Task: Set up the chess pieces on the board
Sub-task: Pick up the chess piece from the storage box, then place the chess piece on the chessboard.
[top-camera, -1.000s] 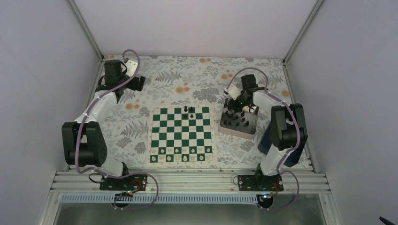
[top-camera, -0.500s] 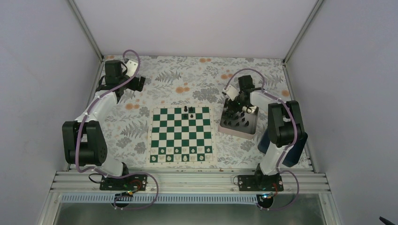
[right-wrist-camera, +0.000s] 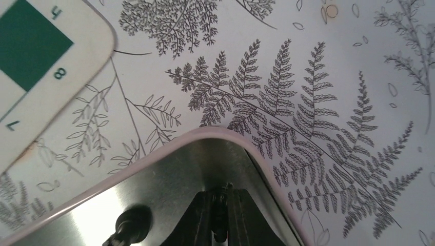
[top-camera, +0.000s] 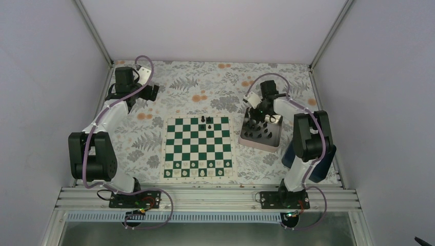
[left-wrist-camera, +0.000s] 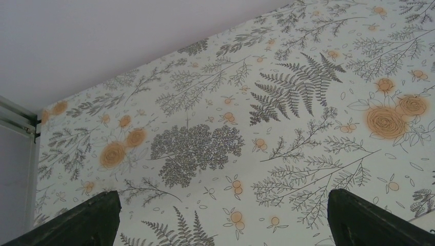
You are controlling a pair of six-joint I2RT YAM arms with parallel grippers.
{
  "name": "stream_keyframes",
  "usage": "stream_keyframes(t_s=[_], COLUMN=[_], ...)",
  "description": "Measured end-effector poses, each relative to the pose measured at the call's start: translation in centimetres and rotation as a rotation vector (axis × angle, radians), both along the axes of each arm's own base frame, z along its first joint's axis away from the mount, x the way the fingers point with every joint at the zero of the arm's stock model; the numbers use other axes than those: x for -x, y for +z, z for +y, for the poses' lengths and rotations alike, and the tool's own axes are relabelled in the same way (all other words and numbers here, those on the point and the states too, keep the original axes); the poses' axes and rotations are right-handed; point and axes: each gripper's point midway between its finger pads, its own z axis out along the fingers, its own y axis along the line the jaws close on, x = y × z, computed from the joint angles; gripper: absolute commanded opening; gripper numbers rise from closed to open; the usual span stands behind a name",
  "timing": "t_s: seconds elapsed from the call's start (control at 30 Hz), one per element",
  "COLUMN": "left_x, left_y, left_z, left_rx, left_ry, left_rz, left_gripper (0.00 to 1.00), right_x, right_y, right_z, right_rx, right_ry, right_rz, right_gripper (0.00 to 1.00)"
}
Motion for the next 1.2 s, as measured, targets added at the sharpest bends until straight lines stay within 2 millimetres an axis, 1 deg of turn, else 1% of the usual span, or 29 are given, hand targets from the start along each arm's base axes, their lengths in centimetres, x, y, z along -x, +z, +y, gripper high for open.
stream_keyframes(t_s=[0.1, 0.2, 0.3, 0.37, 0.43, 0.5, 0.57, 0.63, 0.77, 0.83, 0.97, 1.1, 1.2], left_x=[0.0, 0.0, 0.0, 0.0, 0.0, 0.0, 0.0, 0.0, 0.1, 0.1, 0.2, 0.2, 0.2], left_y=[0.0, 0.0, 0.0, 0.0, 0.0, 0.0, 0.0, 0.0, 0.0, -0.1, 0.0, 0.0, 0.0], left_z=[0.0, 0.0, 0.0, 0.0, 0.0, 0.0, 0.0, 0.0, 0.0, 0.0, 0.0, 0.0, 0.0], left_rx=[-0.003, -0.005, -0.005, -0.005, -0.005, -0.005, -0.006, -0.007, -0.007, -0.007, -0.007, -0.007, -0.007], left_ry=[-0.002, -0.005, -0.005, -0.005, -0.005, -0.006, -0.006, -0.007, -0.008, -0.008, -0.008, -0.008, -0.007], left_rz=[0.0, -0.001, -0.001, -0.001, -0.001, -0.001, -0.001, -0.001, -0.001, 0.0, -0.002, -0.002, -0.001], left_gripper=[1.0, 1.0, 1.0, 1.0, 1.0, 1.0, 1.0, 1.0, 1.0, 1.0, 1.0, 1.0, 1.0], right_x=[0.0, -0.4, -0.7, -0.7, -0.5, -0.1, 0.0, -0.2, -1.1, -1.3, -0.4, 0.7, 1.4], right_y=[1.4, 4.2, 7.1, 8.4, 9.3, 9.7, 9.8, 9.5, 7.5, 6.2, 4.5, 4.4, 4.1], right_z=[0.1, 1.0, 2.8, 4.2, 6.0, 7.7, 9.2, 10.5, 12.3, 12.7, 13.7, 15.5, 16.2], right_rx=[0.001, -0.005, -0.019, -0.031, -0.049, -0.066, -0.088, -0.111, -0.136, -0.135, -0.132, -0.142, -0.144], right_ry=[0.003, 0.022, 0.061, 0.093, 0.134, 0.175, 0.208, 0.235, 0.266, 0.273, 0.298, 0.343, 0.364], right_rz=[-0.001, -0.032, -0.08, -0.1, -0.118, -0.119, -0.117, -0.106, -0.059, -0.032, 0.017, 0.025, 0.033], right_gripper=[0.04, 0.04, 0.04, 0.04, 0.04, 0.04, 0.04, 0.04, 0.04, 0.04, 0.04, 0.04, 0.04])
